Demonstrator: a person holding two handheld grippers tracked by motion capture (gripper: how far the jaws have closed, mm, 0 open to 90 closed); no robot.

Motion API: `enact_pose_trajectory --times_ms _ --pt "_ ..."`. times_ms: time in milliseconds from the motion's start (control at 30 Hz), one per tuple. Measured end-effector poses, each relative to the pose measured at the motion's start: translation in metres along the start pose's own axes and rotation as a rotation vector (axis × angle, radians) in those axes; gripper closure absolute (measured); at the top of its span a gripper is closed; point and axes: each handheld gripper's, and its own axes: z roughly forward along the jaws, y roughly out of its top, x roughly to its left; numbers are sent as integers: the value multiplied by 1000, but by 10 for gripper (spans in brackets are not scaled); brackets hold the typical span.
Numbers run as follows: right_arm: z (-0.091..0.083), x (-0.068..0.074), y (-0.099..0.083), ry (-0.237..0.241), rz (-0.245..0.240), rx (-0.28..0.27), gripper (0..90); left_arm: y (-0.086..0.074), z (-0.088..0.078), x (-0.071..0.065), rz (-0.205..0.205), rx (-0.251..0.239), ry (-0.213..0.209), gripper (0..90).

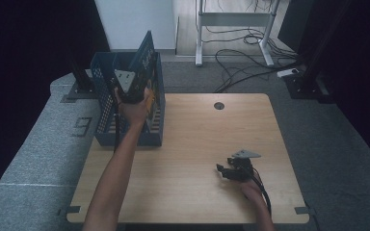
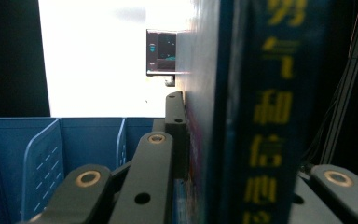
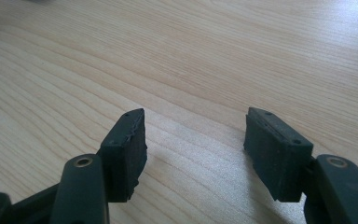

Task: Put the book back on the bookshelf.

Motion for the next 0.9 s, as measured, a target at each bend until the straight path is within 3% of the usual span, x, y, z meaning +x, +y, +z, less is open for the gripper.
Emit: enact_pose_trajectory --times_ms 200,600,667,900 --pt "0 0 0 0 0 1 378 -3 -1 -4 18 -15 2 819" --pt "-1 2 -1 -8 -11 3 377 -10 3 -5 8 -14 10 819" --pt "-1 2 -1 -8 -10 4 377 -17 5 -9 26 -3 5 818" --pt "-1 3 -1 -11 -13 4 377 -36 9 -10 27 63 4 806"
